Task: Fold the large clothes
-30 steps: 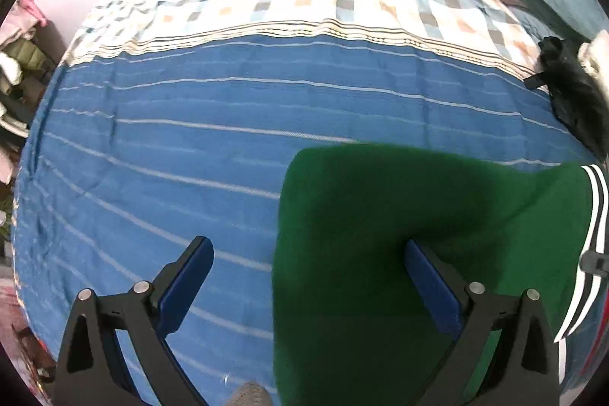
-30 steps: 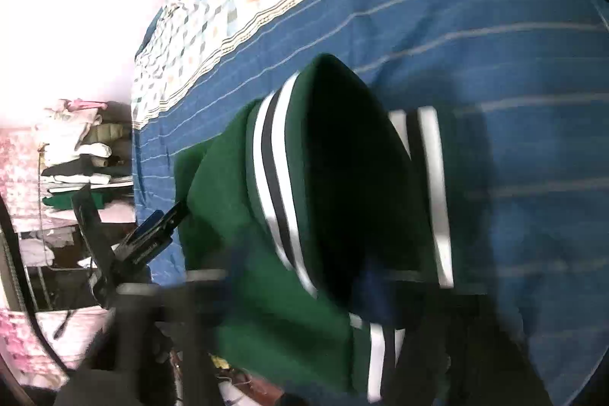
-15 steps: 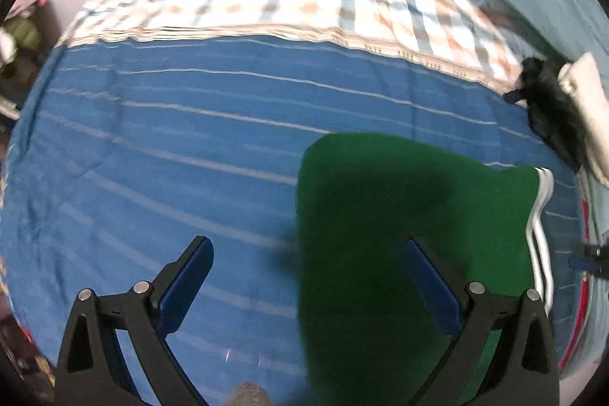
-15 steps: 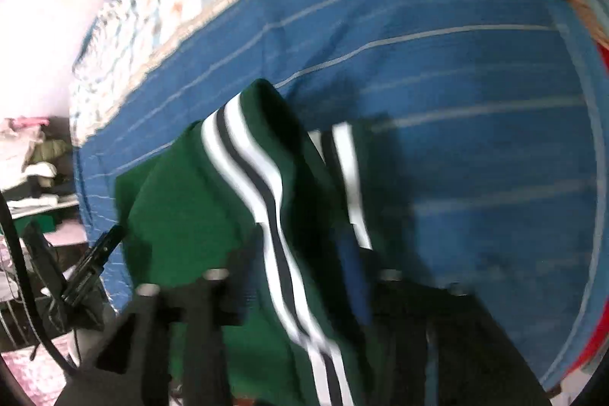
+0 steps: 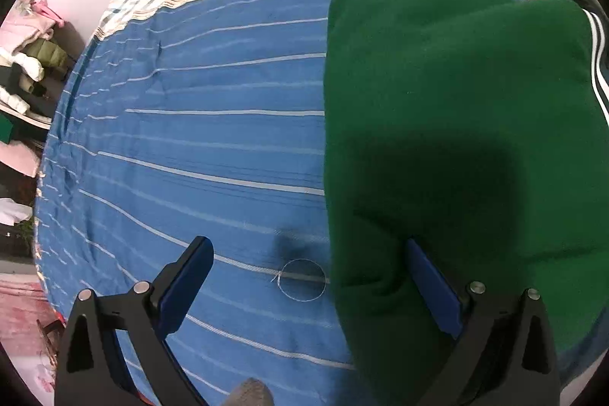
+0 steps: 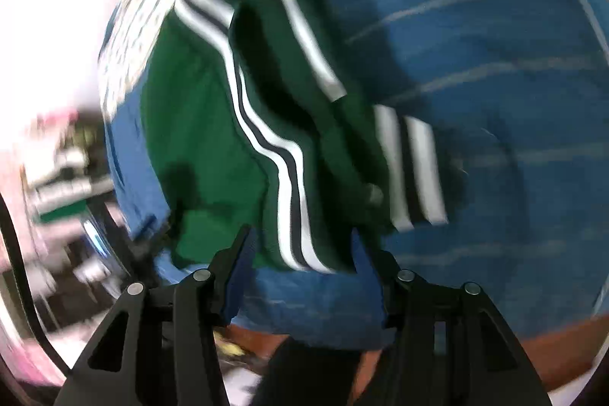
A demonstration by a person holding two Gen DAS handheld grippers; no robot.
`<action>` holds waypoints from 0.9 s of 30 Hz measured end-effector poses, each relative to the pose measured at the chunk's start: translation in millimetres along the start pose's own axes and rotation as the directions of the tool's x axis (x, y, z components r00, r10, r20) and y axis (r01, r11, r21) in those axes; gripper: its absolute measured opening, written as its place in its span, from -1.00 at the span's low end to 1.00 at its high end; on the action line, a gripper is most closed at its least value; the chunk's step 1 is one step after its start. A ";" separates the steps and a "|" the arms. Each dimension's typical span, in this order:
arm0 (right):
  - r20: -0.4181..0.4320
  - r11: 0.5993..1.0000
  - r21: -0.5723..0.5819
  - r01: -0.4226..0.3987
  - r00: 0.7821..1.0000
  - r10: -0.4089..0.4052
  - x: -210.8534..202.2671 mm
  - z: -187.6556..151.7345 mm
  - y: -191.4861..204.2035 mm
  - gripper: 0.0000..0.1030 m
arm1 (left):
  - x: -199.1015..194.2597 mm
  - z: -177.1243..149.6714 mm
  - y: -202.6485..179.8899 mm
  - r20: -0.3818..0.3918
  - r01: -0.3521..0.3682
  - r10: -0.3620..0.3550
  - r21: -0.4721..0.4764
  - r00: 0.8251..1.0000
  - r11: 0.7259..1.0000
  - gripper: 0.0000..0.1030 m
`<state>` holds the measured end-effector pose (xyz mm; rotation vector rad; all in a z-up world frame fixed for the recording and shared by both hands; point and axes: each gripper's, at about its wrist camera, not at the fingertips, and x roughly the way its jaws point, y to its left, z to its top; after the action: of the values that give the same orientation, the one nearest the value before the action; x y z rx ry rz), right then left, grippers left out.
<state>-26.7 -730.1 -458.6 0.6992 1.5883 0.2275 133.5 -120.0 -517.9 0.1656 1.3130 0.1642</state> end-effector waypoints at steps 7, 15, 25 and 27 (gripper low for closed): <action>-0.106 0.975 -0.075 0.211 0.970 -0.218 51.7 9.3 16.7 -0.22 | -32.5 -4.2 1.3 -0.013 0.039 -0.040 -0.045 0.999 0.998 1.00; 0.055 0.998 -0.055 -0.027 0.998 0.030 -7.9 34.1 48.7 0.22 | -27.0 22.5 0.7 0.033 0.047 -0.044 -0.100 0.998 0.994 1.00; 0.167 0.987 -0.159 -0.013 0.985 0.040 -5.2 151.9 63.4 0.23 | 34.7 46.4 1.3 -0.067 0.329 -0.343 -0.158 0.937 0.931 1.00; 0.121 0.983 -0.183 0.018 0.993 0.004 1.1 164.4 62.4 -0.04 | 25.2 47.2 7.0 -0.071 0.315 -0.333 -0.184 0.940 0.931 1.00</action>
<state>148.8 -721.9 -452.3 0.5538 1.4334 0.3165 185.3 -109.0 -528.6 -0.2088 1.4010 0.0014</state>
